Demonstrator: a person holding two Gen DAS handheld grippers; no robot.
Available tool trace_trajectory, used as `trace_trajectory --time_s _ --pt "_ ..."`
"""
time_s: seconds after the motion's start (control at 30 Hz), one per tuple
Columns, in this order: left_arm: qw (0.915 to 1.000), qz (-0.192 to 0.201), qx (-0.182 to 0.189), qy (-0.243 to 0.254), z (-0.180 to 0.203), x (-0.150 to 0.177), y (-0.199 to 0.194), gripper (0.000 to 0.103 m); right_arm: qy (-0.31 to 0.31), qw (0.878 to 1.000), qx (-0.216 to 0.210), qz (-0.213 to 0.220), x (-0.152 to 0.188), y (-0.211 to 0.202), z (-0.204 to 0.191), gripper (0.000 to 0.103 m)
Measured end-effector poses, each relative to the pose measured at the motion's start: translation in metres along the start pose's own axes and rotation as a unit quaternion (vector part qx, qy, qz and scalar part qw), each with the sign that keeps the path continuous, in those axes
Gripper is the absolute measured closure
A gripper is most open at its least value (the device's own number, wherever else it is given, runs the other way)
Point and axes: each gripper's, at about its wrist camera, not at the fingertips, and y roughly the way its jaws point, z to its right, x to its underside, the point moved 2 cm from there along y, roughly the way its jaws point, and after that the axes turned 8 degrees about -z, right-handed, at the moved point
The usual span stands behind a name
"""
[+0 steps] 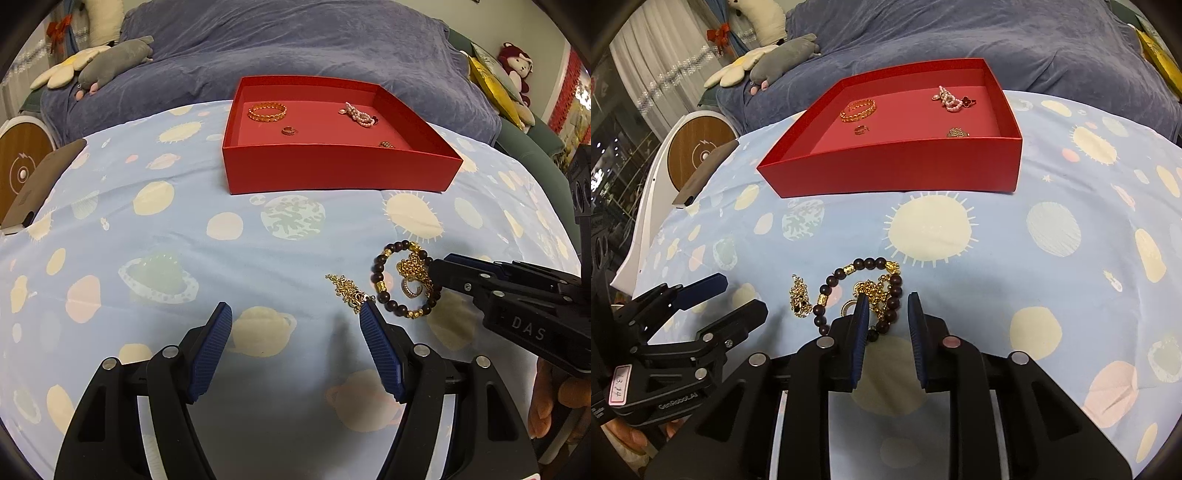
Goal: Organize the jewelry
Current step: 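Move the right tool to the dark beaded bracelet while the left tool approaches the gold chain, then grasp the beaded bracelet with the right tool while the left tool grasps the gold chain necklace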
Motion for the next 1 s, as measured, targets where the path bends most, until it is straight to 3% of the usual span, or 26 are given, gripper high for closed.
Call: trace_trajectory --time_s 0.13,0.27,0.63,0.93,1.0 --pt "1.0 0.0 0.0 -0.006 -0.005 0.0 -0.001 0.034 -0.007 1.0 0.014 0.002 0.0 0.006 0.002 0.085" --pt "1.0 0.0 0.001 -0.01 -0.007 -0.001 -0.001 0.034 -0.02 0.999 0.027 0.001 0.0 0.005 -0.001 0.096" --pt "1.0 -0.006 0.004 0.0 0.001 0.0 0.006 0.034 0.007 0.999 0.01 0.037 0.0 -0.041 0.019 0.096" --pt "0.9994 -0.013 0.023 0.024 0.029 -0.004 0.018 0.035 0.027 0.999 0.021 0.013 0.016 -0.039 0.041 0.096" --pt "0.9992 -0.014 0.022 0.03 0.034 -0.004 0.022 0.041 0.031 0.999 0.021 0.006 0.02 -0.036 0.044 0.096"
